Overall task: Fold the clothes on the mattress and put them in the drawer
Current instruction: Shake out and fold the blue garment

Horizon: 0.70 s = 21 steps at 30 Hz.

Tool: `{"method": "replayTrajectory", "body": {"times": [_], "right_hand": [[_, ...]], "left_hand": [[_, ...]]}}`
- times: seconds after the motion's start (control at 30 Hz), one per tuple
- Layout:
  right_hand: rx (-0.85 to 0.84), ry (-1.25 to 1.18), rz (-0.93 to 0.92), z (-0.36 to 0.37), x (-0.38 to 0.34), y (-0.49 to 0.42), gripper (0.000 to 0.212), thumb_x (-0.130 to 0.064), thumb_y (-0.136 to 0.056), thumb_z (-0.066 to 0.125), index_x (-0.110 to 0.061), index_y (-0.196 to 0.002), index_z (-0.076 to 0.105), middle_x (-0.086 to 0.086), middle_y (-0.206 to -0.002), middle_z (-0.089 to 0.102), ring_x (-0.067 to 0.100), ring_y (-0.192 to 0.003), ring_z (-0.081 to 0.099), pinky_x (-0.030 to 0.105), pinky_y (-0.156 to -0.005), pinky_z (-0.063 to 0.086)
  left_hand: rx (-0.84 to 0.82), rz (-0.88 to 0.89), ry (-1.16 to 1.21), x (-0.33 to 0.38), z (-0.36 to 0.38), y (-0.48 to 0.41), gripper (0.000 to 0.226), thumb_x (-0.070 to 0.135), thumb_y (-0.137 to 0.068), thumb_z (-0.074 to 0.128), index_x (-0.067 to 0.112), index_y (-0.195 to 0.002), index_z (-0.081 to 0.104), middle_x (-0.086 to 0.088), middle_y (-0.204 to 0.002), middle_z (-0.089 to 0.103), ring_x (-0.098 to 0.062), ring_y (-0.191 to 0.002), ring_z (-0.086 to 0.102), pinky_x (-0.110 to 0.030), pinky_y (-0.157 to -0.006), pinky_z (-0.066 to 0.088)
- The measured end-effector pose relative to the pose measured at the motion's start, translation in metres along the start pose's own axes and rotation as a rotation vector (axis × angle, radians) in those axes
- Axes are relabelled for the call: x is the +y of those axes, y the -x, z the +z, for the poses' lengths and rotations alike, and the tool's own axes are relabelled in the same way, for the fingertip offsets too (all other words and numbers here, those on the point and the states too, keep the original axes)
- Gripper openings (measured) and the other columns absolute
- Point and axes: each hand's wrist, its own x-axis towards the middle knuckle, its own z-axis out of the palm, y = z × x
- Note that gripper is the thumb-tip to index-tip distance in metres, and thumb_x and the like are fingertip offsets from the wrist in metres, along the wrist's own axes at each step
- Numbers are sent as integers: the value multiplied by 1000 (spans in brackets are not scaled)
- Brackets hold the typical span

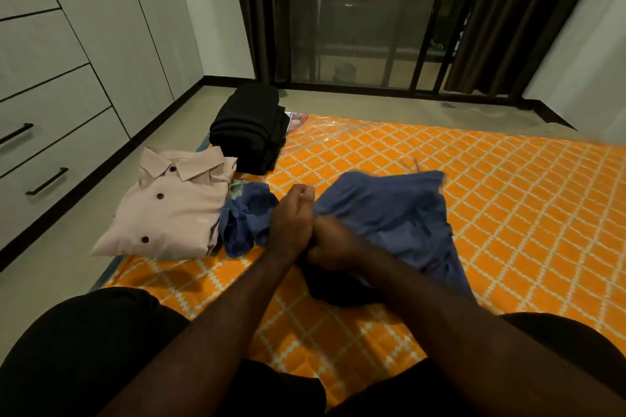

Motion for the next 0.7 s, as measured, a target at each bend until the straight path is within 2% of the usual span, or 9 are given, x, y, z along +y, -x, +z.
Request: {"method": "replayTrajectory", "body": {"times": [0.07, 0.13, 0.2, 0.27, 0.37, 0.47, 0.6, 0.67, 0.7], "right_hand": [[-5, -42, -18, 15, -7, -1, 32, -17, -80, 70, -5, -109, 74, 15, -104, 75, 29, -91, 70, 39, -70, 54], [-52, -66, -20, 16, -8, -1, 31, -16, -81, 69, -6, -110, 75, 13, -107, 75, 27, -94, 70, 44, -75, 57], [-99, -75, -23, 10, -8, 1, 29, -7, -83, 71, -5, -112, 75, 12, -111, 75, 23, -97, 69, 35, -79, 55], [-123, -37, -10, 3, -9, 2, 28, -2, -84, 68, -3, -111, 75, 13, -110, 74, 23, -96, 68, 27, -76, 49], [-115, 132, 94, -15, 1, 3, 16, -7, -85, 65, -10, -95, 77, 11, -95, 75, 26, -84, 68, 38, -69, 52], [31, 254, 277, -35, 21, 5, 23, -14, -83, 62, -22, -99, 78, 1, -90, 75, 21, -81, 70, 40, -69, 58], [226, 199, 474, -46, 41, 9, 23, -11, -87, 58, -16, -100, 76, 3, -87, 75, 22, -82, 69, 39, -72, 58], [276, 131, 556, -45, 47, 10, 15, -21, -93, 64, -13, -97, 76, 4, -87, 75, 21, -83, 69, 36, -75, 56], [291, 83, 585, -43, 49, 9, 22, -30, -96, 65, -11, -91, 74, 6, -84, 73, 21, -82, 68, 36, -74, 54]], "left_hand": [[-152, -221, 68, -7, -9, -7, 33, 51, -98, 57, 18, -105, 62, -5, -101, 67, -22, -94, 63, -41, -84, 48], [-248, -350, 66, -11, -14, -10, 39, 50, -89, 69, 15, -105, 64, -9, -103, 67, -25, -98, 64, -46, -90, 51], [-244, -401, 39, -12, -13, -12, 37, 43, -89, 73, 8, -98, 63, -11, -94, 66, -25, -89, 64, -41, -83, 51], [-235, -410, 5, -10, -12, -11, 30, 36, -92, 71, 7, -88, 62, -11, -81, 59, -25, -77, 60, -37, -72, 46], [-283, -365, -48, -18, -10, -10, 28, 30, -90, 69, 11, -74, 57, -13, -67, 51, -24, -63, 50, -38, -59, 38], [-297, -274, -190, -33, -10, -11, 44, 32, -87, 76, 14, -61, 46, -4, -54, 42, -22, -54, 42, -36, -56, 32], [-304, -181, -234, -32, -7, -8, 35, 19, -92, 72, 13, -63, 53, -4, -60, 50, -28, -61, 51, -36, -61, 38], [-278, -214, -80, -24, -5, -7, 26, 13, -94, 68, 17, -69, 63, 1, -70, 61, -26, -74, 61, -36, -70, 46], [-285, -230, 30, -21, -4, -7, 24, 10, -93, 67, 17, -70, 65, 2, -76, 65, -22, -78, 62, -35, -73, 47]]}}
